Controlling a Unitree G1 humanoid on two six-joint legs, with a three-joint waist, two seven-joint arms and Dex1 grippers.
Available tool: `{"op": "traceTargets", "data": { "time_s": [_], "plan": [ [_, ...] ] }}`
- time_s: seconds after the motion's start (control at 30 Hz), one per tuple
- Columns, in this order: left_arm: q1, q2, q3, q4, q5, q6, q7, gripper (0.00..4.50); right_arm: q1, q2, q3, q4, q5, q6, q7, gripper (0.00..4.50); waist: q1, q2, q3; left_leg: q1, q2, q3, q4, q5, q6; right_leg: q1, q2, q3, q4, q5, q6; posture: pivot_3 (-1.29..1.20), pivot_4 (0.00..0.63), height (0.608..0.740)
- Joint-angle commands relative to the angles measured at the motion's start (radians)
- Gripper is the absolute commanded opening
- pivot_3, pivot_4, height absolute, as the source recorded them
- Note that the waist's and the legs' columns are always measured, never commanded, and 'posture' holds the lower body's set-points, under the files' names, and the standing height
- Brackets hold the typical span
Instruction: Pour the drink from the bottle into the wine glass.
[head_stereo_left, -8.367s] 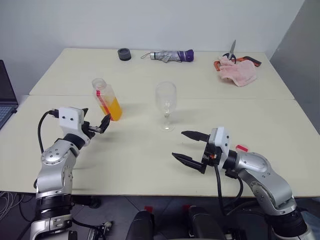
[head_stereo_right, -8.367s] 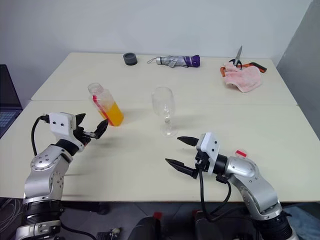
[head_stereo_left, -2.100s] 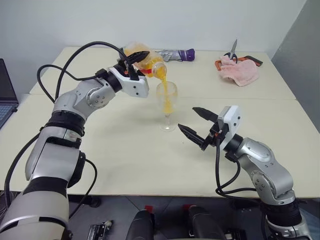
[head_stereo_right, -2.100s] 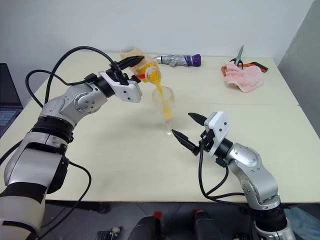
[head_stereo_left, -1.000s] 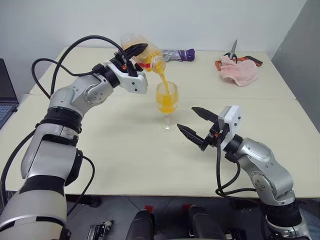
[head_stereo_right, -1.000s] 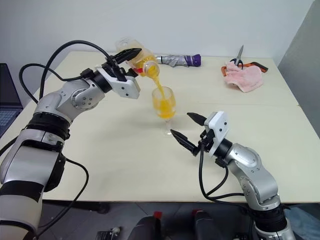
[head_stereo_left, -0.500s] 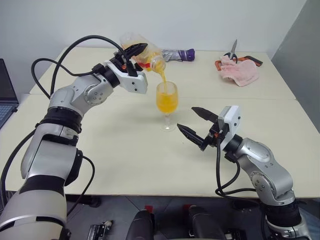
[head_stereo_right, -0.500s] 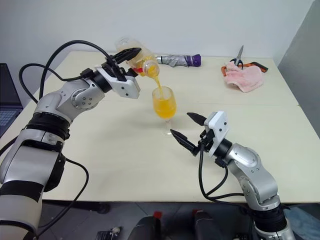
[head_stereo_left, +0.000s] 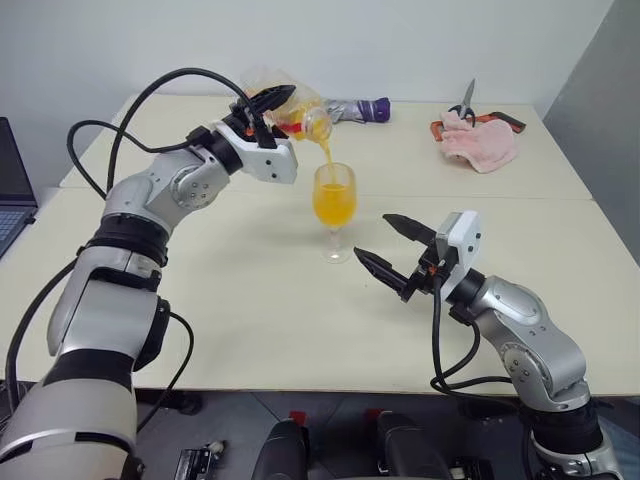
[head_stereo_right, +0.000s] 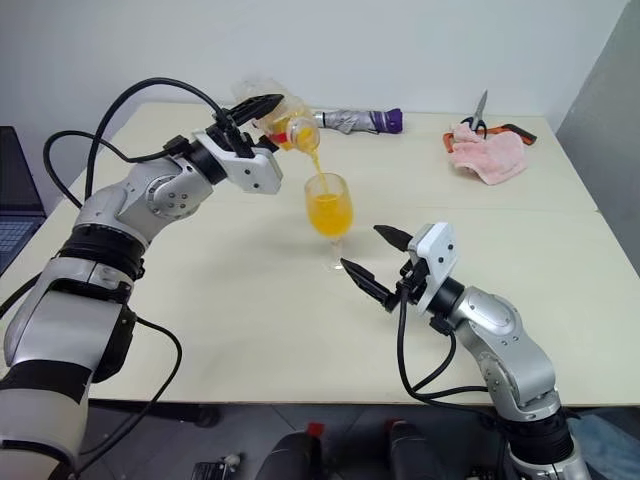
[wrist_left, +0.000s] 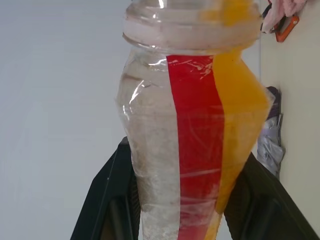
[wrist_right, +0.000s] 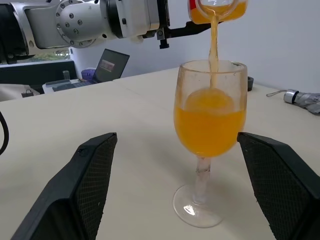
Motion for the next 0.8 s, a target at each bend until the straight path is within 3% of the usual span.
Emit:
{"op": "traceTargets", "data": {
  "time_s": [0.03,0.27,0.5,0.8],
  "plan": [
    [0.010,-0.019,0.061,-0.012,-0.140,0.005,-0.103,1.71,-0.010,0.007,-0.003,-0.041,0.009,-0.011,0.003,4.12,-0.001,0.000,0.000,0.000,0.000,0.000,0.000,0.000,0.000,0.000,0.000,0.000,0.000,0.000,0.000,0.00,0.150,0.740],
    [0.074,-0.088,0.146,-0.061,-0.390,0.076,-0.342,1.71,-0.012,0.008,0.000,-0.040,0.008,-0.010,0.005,4.12,-0.001,0.000,0.000,0.000,0.000,0.000,0.000,0.000,0.000,0.000,0.000,0.000,0.001,0.000,0.000,0.00,0.150,0.740],
    [0.170,-0.136,0.308,-0.238,-0.676,0.471,-0.540,1.71,-0.017,-0.005,0.002,-0.050,0.019,-0.002,0.024,4.12,-0.005,0.000,0.000,0.000,0.001,0.000,0.001,0.000,0.000,0.000,0.001,0.000,0.001,0.000,0.000,0.00,0.150,0.740],
    [0.454,-0.093,0.562,-0.593,-0.932,1.032,-0.504,1.69,-0.060,-0.105,0.034,-0.096,0.147,0.122,0.177,4.12,-0.024,0.000,0.000,0.001,0.004,-0.002,0.002,0.000,0.000,0.000,0.000,0.000,0.003,0.000,0.000,0.00,0.150,0.740]
  ]
}}
